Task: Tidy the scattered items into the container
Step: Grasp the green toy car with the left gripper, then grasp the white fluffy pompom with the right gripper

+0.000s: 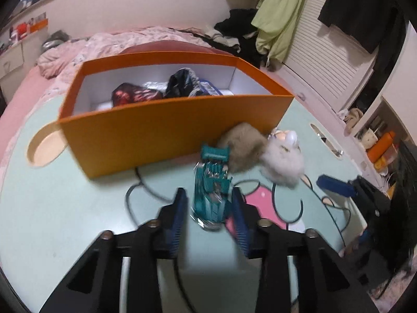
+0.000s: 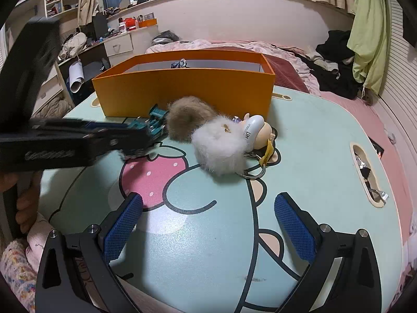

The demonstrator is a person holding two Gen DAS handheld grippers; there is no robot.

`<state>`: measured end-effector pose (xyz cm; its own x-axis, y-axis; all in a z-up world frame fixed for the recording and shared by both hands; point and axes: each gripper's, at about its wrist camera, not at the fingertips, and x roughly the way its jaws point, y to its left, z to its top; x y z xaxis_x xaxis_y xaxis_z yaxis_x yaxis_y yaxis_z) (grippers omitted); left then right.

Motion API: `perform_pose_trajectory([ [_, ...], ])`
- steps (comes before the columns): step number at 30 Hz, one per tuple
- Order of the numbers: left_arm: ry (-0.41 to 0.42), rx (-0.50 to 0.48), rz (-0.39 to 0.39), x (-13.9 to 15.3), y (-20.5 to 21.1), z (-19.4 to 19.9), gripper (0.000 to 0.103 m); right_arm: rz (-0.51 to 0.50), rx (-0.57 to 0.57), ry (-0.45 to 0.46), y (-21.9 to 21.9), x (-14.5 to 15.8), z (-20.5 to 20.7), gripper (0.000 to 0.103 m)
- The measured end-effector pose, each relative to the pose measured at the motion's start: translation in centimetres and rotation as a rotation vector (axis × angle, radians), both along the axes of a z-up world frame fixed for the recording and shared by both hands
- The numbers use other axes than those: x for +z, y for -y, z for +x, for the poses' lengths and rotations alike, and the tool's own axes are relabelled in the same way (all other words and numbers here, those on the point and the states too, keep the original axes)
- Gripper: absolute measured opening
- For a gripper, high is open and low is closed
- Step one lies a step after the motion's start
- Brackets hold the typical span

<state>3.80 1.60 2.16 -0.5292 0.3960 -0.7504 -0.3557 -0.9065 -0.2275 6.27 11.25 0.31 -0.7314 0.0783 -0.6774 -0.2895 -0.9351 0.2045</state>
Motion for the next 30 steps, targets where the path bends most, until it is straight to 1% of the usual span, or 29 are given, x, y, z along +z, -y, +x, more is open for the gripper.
perform_pose_trajectory([
  [3, -0.015, 0.008, -0.008, 0.2, 0.4, 1.0, 0.03, -0.004, 0.0, -0.003, -0.1, 0.0, 0.0, 0.101],
  [4, -0.03, 0.014, -0.013, 0.4, 0.4, 1.3, 0.039, -0.01, 0.001, -0.008, -0.2, 0.0, 0.1, 0.101],
  [5, -0.044, 0.016, -0.017, 0.6, 0.4, 1.4, 0.055, -0.028, 0.003, -0.02, -0.4, 0.1, 0.3, 0.101],
  [6, -0.057, 0.015, -0.022, 0.8, 0.5, 1.3, 0.061, -0.058, 0.006, -0.037, -0.9, 0.1, 0.5, 0.101],
  [7, -0.073, 0.014, -0.029, 1.0, 0.5, 1.3, 0.063, -0.092, 0.001, -0.054, -1.6, 0.2, 0.8, 0.101],
  [9, -0.089, 0.006, -0.044, 1.5, 0.2, 1.0, 0.064, -0.135, -0.053, -0.093, -3.3, 0.6, 1.6, 0.101],
  [11, -0.077, -0.01, -0.055, 1.4, -0.3, 0.3, 0.064, -0.116, -0.125, -0.107, -4.9, 1.1, 2.0, 0.101],
  [13, -0.055, -0.014, -0.074, 0.9, -0.8, -0.5, 0.064, -0.118, -0.151, -0.098, -6.0, 1.4, 1.8, 0.101],
  [14, -0.046, -0.017, -0.082, 0.6, -1.1, -0.7, 0.062, -0.134, -0.143, -0.094, -6.2, 1.4, 1.6, 0.101],
  [15, -0.032, -0.027, -0.085, 0.3, -1.3, -1.0, 0.057, -0.155, -0.135, -0.09, -6.3, 1.3, 1.4, 0.101],
  [16, -0.029, -0.034, -0.089, 0.0, -1.5, -1.0, 0.039, -0.17, -0.126, -0.086, -6.2, 1.2, 1.1, 0.097],
  [17, -0.04, -0.031, -0.109, 0.0, -1.6, -0.9, 0.027, -0.177, -0.111, -0.082, -6.0, 1.2, 0.7, 0.094],
  [18, -0.049, -0.029, -0.122, 0.1, -1.7, -0.7, 0.026, -0.175, -0.092, -0.077, -5.5, 1.2, 0.2, 0.089],
  [19, -0.051, -0.032, -0.117, 0.1, -1.5, -0.5, 0.026, -0.166, -0.074, -0.074, -5.0, 1.3, -0.2, 0.084],
  [22, -0.051, -0.029, -0.096, 0.2, -1.0, 0.1, 0.026, -0.112, -0.018, -0.069, -3.0, 1.9, -1.4, 0.075],
  [23, -0.051, -0.027, -0.089, 0.3, -0.8, 0.3, 0.026, -0.088, -0.007, -0.065, -2.4, 2.0, -1.6, 0.074],
  [24, -0.051, -0.024, -0.081, 0.3, -0.6, 0.5, 0.026, -0.053, 0.006, -0.05, -1.7, 2.1, -2.2, 0.072],
  [25, -0.052, -0.02, -0.074, 0.4, -0.4, 0.6, 0.026, -0.027, 0.014, -0.03, -1.3, 2.0, -2.7, 0.067],
  [26, -0.053, -0.016, -0.069, 0.3, -0.3, 0.7, 0.026, -0.018, 0.019, -0.007, -1.2, 1.8, -3.2, 0.064],
  [27, -0.055, -0.011, -0.062, 0.4, -0.1, 0.9, 0.026, -0.02, 0.026, 0.018, -1.1, 1.4, -3.7, 0.058],
  [28, -0.058, -0.006, -0.056, 0.4, 0.1, 1.0, 0.026, -0.026, 0.03, 0.036, -1.2, 1.1, -4.0, 0.05],
  [29, -0.061, -0.002, -0.05, 0.4, 0.2, 1.0, 0.025, -0.025, 0.032, 0.043, -1.2, 0.9, -4.1, 0.045],
  [30, -0.065, 0.004, -0.042, 0.5, 0.4, 1.1, 0.025, -0.023, 0.038, 0.038, -1.2, 0.9, -4.0, 0.034],
])
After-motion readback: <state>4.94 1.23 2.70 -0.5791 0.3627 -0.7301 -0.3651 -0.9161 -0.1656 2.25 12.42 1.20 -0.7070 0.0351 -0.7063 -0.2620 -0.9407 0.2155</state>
